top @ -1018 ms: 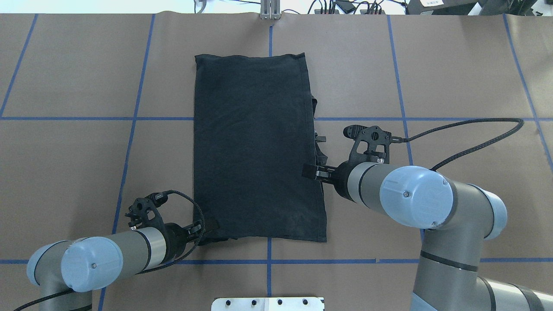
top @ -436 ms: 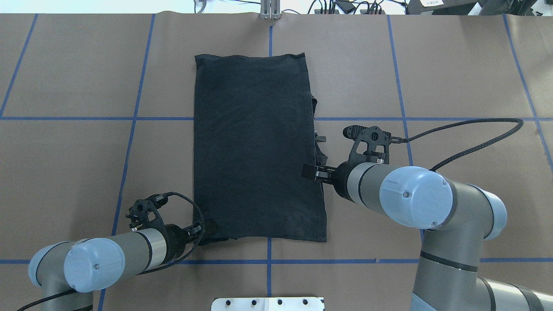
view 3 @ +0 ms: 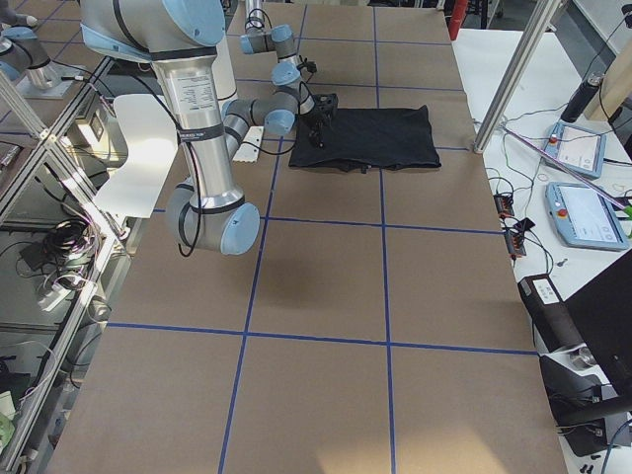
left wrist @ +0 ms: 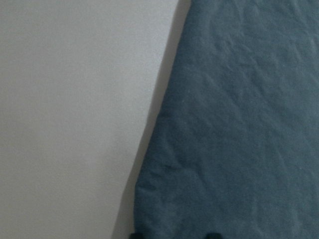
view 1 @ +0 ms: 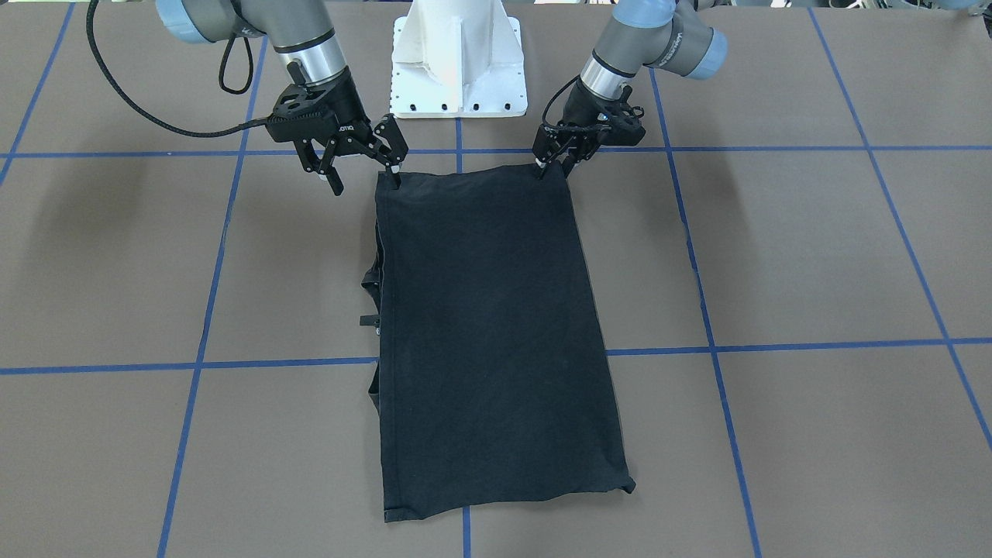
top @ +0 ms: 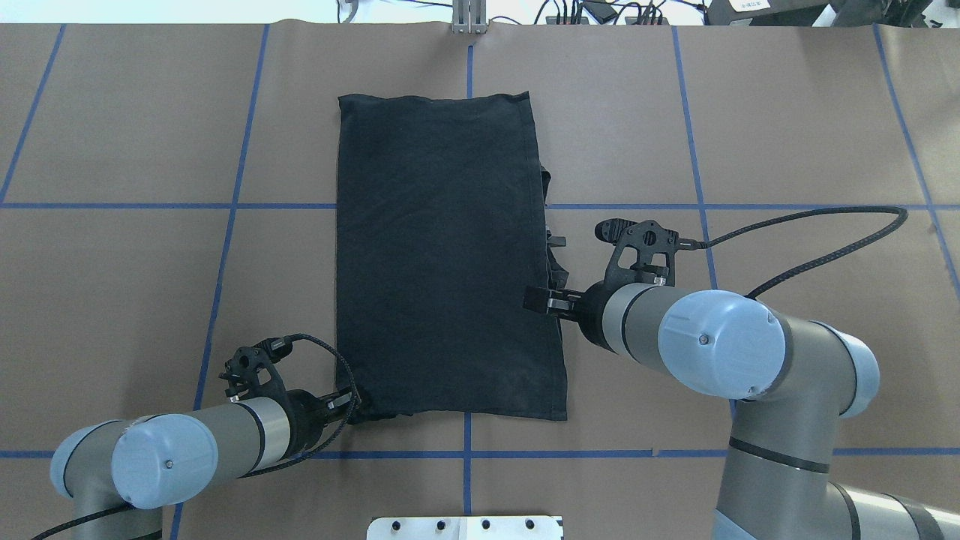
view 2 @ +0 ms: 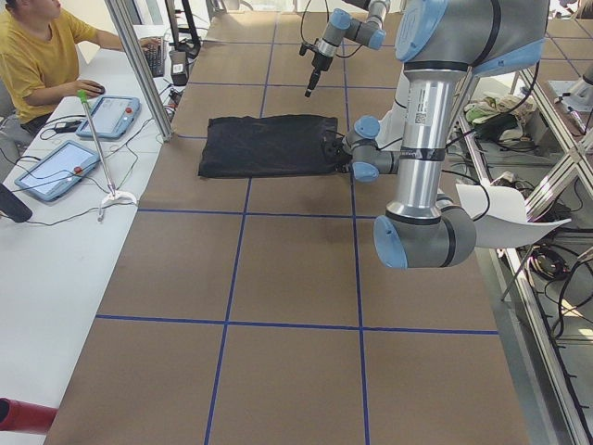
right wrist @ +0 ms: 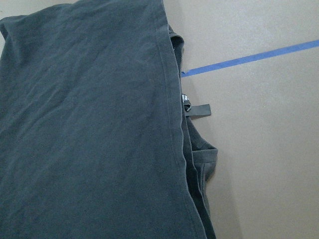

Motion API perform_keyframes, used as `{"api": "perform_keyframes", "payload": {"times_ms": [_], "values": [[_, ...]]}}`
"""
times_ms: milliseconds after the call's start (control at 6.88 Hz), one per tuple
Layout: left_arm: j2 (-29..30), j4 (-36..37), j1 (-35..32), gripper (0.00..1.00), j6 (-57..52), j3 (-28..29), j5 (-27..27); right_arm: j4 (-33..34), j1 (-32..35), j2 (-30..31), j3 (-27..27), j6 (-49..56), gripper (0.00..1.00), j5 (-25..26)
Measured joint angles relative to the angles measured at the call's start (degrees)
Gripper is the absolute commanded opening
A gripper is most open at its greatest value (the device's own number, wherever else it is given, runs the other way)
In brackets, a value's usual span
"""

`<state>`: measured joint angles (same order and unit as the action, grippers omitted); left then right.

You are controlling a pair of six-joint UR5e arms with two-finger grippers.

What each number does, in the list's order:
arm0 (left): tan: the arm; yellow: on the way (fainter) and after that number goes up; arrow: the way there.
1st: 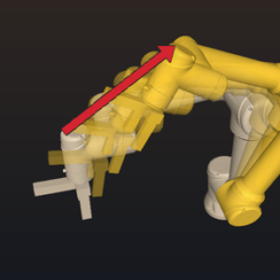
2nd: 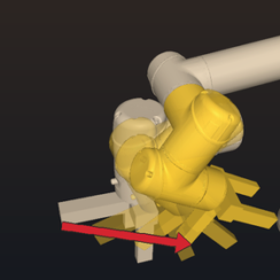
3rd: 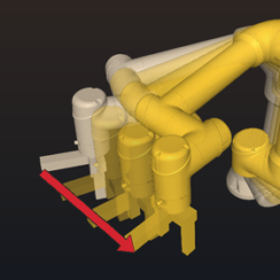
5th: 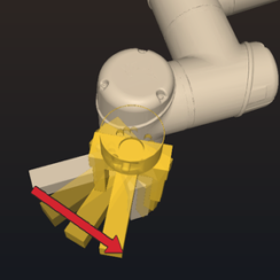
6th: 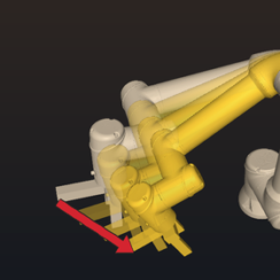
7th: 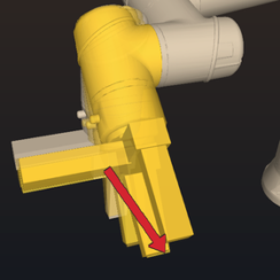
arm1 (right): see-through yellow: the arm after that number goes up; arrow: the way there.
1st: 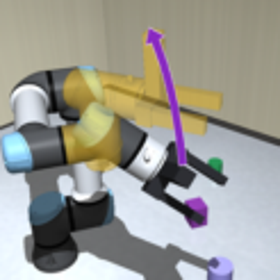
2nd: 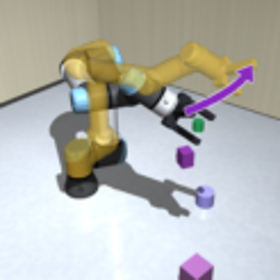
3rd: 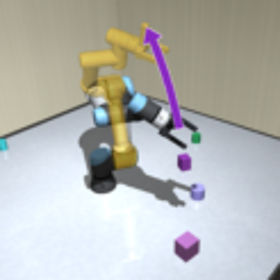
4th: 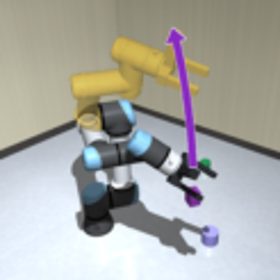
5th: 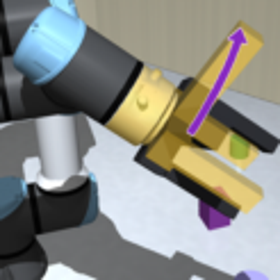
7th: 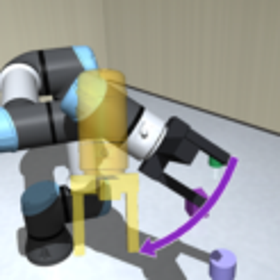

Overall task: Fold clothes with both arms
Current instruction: 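Grasp the shirt's near edge corners with both grippers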

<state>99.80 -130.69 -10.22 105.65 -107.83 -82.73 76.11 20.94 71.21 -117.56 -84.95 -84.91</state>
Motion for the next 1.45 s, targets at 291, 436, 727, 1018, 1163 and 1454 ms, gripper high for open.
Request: {"api": "perform_keyframes", "payload": {"times_ms": [291,436,727,1018,1163,1454], "values": [[0.01,0.00,0.01,0.00,-0.01,-0.08,0.02,0.00,-2.16,-0.23,0.98,-0.30,0.98,2.04],[0.05,0.00,0.00,0.00,-0.01,-0.13,0.02,-0.02,-3.60,-0.74,2.55,-1.67,0.97,4.12],[0.24,0.00,0.00,0.00,0.05,-0.36,0.08,-0.84,-5.19,-1.21,6.30,-5.33,0.97,7.64],[0.25,-0.02,0.02,0.00,0.07,-0.52,0.06,-6.79,-5.59,-1.27,10.44,-5.81,0.92,9.78],[0.24,-0.06,0.02,0.00,0.08,-0.58,0.04,-9.51,-5.60,-1.36,12.64,-5.73,0.87,10.62],[0.26,-0.09,-0.03,0.00,0.08,-0.62,0.04,-11.00,-5.61,-1.51,15.29,-5.67,0.76,12.37]]}}
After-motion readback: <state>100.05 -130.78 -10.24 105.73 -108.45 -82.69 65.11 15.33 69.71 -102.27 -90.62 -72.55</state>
